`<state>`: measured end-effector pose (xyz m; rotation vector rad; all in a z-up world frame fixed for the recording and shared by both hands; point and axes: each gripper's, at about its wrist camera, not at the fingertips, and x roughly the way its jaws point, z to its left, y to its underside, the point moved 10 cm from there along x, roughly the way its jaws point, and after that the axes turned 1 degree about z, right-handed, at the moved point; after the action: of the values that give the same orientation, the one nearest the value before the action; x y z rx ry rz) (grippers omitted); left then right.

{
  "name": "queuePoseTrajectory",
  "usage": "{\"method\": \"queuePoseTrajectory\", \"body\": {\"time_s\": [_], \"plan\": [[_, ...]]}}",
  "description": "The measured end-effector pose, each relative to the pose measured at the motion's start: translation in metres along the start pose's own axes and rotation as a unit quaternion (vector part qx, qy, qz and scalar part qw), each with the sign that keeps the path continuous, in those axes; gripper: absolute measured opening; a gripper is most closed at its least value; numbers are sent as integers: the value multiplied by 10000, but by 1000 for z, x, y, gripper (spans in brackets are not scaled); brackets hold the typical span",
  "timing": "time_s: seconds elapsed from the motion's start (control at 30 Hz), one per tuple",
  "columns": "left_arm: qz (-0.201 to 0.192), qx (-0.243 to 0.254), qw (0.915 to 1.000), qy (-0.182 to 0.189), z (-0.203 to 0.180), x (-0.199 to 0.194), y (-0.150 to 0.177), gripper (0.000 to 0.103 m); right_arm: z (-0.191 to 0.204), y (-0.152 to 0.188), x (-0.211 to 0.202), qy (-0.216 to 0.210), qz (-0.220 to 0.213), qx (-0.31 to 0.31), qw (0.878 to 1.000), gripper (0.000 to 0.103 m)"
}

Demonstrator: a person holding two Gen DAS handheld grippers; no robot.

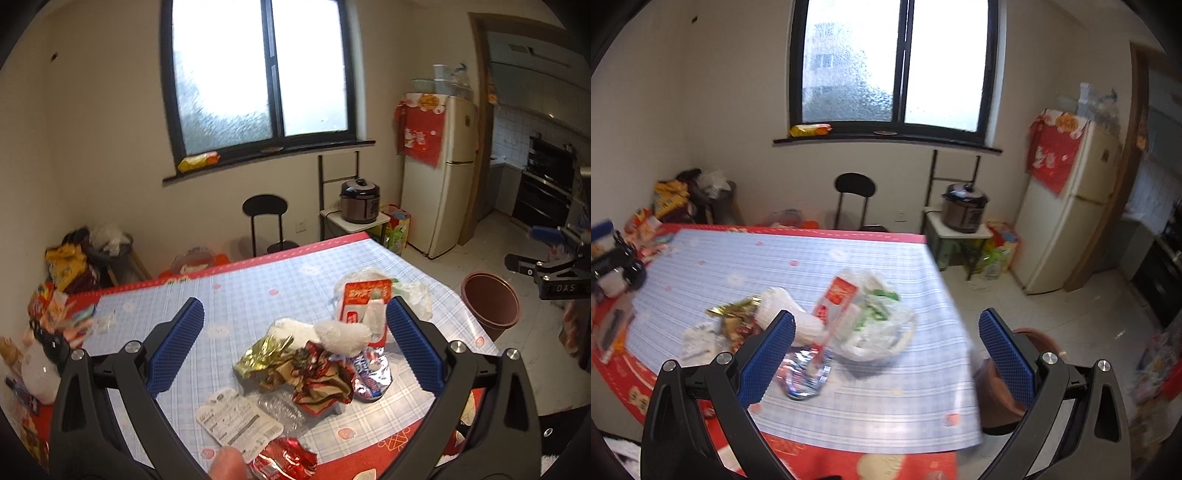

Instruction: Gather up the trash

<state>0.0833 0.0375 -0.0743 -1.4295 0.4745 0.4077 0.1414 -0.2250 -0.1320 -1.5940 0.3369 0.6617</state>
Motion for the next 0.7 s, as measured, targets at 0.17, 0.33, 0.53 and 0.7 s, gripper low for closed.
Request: {"method": "queuePoseTrajectory", "body": {"time_s": [0.17,0.33,0.53,0.7], "plan": [[470,-841,9946,-379,66,13,53,98,48,25,43,-699,277,-17,9972,98],[1174,-1485,9786,-802,124,26,131,97,102,58,84,-1208,963,-170,9878,98],[1774,-2309,9557,-425,145,50,213,87,137,86,120,-1058,1502,-340,9824,98],[2263,-3667,9022,160,158,84,265,65,146,96,137,-993,1662,-401,9803,98]]}}
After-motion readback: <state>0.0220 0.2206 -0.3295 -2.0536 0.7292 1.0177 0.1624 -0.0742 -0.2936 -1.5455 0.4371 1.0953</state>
